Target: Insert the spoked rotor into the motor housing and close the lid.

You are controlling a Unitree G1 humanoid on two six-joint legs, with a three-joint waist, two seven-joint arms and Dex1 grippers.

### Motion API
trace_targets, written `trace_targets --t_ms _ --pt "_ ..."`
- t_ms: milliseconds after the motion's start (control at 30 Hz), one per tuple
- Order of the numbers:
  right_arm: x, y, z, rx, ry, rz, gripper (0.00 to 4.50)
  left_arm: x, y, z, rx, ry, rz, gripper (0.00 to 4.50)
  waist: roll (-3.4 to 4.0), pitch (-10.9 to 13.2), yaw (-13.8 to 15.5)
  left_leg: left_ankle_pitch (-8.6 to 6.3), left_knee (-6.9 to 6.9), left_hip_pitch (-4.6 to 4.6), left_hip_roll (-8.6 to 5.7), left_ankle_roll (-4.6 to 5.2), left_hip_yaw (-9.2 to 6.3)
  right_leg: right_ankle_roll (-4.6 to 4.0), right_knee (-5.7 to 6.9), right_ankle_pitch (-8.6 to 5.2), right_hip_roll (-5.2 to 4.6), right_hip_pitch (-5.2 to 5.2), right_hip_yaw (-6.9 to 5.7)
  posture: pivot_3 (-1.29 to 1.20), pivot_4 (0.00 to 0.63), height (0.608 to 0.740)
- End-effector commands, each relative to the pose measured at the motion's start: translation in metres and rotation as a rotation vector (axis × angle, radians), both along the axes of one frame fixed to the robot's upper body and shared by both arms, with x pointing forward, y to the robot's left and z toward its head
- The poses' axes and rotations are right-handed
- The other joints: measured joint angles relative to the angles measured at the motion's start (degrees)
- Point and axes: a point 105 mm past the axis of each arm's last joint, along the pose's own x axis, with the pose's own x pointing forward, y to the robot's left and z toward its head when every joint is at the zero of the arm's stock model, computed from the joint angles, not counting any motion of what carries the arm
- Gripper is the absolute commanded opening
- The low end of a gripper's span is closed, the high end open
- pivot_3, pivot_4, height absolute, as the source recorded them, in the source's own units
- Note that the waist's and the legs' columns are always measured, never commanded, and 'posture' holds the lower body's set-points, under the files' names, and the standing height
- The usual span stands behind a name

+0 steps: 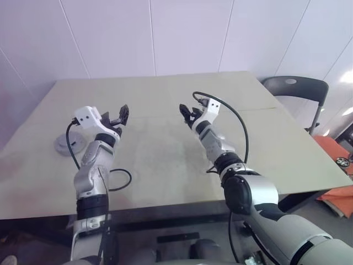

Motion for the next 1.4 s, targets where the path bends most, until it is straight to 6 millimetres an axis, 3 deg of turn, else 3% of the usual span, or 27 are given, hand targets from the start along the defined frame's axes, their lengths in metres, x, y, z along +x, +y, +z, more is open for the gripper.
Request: trace_targets --t_ms 33,233,733,1400 --pt "0.003 -0.002 0.015 0.008 -0.056 -0.010 3.46 -0.005 0.001 0.012 0.010 -0.049 0.011 4.48 0.00 0.00 -0.07 0.00 0.00 0.00 0.00 0.00 0.00 0.00 0.00 0.00 0.00 0.00 0.00 0.00 0.000 0.740" --pt "0.001 -0.004 0.009 -0.002 -0.047 -0.007 3.46 -0.006 -0.003 0.007 0.001 -0.036 0.006 4.48 0.00 0.00 0.02 0.00 0.00 0.00 0.00 0.00 0.00 0.00 0.00 0.00 0.00 0.00 0.00 0.00 0.000 0.740" --pt "0.006 -0.017 0.020 -0.023 -0.077 -0.034 3.46 0.003 -0.012 0.011 -0.015 -0.056 -0.021 4.48 0.00 0.00 0.02 0.00 0.00 -0.01 0.00 0.00 0.00 0.00 -0.02 0.00 0.01 0.00 0.00 0.00 0.000 0.740" --pt "0.003 -0.011 0.016 -0.037 -0.067 -0.009 3.46 -0.001 -0.014 0.008 -0.024 -0.058 -0.018 4.48 0.00 0.00 0.04 0.00 0.00 -0.01 0.00 0.00 0.00 0.00 -0.03 0.00 0.01 0.00 0.00 0.00 0.000 0.740"
